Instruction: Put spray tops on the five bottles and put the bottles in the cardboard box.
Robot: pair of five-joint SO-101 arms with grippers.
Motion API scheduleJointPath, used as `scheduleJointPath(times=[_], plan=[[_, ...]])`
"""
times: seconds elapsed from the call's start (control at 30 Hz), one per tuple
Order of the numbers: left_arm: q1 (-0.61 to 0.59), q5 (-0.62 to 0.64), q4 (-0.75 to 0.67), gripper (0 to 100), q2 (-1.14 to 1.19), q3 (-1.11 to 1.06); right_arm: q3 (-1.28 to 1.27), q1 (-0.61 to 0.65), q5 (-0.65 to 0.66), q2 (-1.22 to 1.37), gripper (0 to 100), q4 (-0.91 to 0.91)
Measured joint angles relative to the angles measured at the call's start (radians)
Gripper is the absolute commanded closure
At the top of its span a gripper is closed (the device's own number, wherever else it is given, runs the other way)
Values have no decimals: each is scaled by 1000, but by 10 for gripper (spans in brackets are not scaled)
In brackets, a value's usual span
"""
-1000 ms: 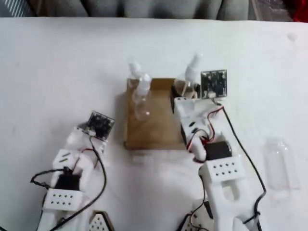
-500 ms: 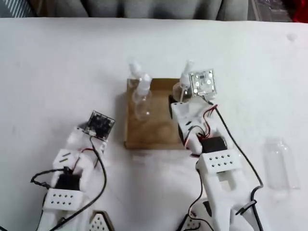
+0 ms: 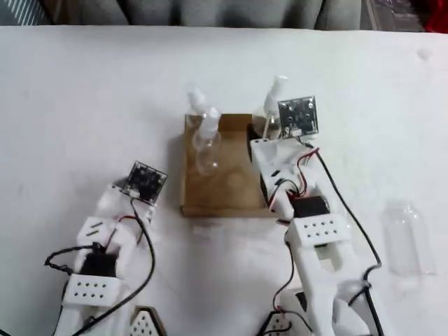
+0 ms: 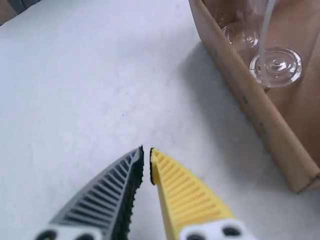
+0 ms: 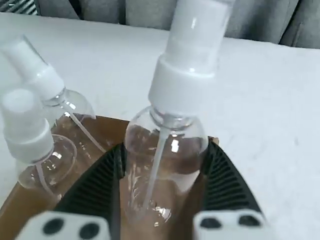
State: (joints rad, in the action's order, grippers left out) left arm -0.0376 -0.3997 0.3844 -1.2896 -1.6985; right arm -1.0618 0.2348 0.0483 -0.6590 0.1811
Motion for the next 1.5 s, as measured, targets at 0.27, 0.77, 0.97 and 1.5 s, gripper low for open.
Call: scheduleJointPath(times=[0.27,0.77,0.97,1.5], plan=[[0,0,0,972,0,0,6,-5,0,219,982,-230],[2,0,0,972,0,0,6,-5,141,347,982,-359],[2,0,0,972,0,0,6,-3,141,347,982,-397],[2,0,0,972,0,0,28,-20,144,400,982,-413]])
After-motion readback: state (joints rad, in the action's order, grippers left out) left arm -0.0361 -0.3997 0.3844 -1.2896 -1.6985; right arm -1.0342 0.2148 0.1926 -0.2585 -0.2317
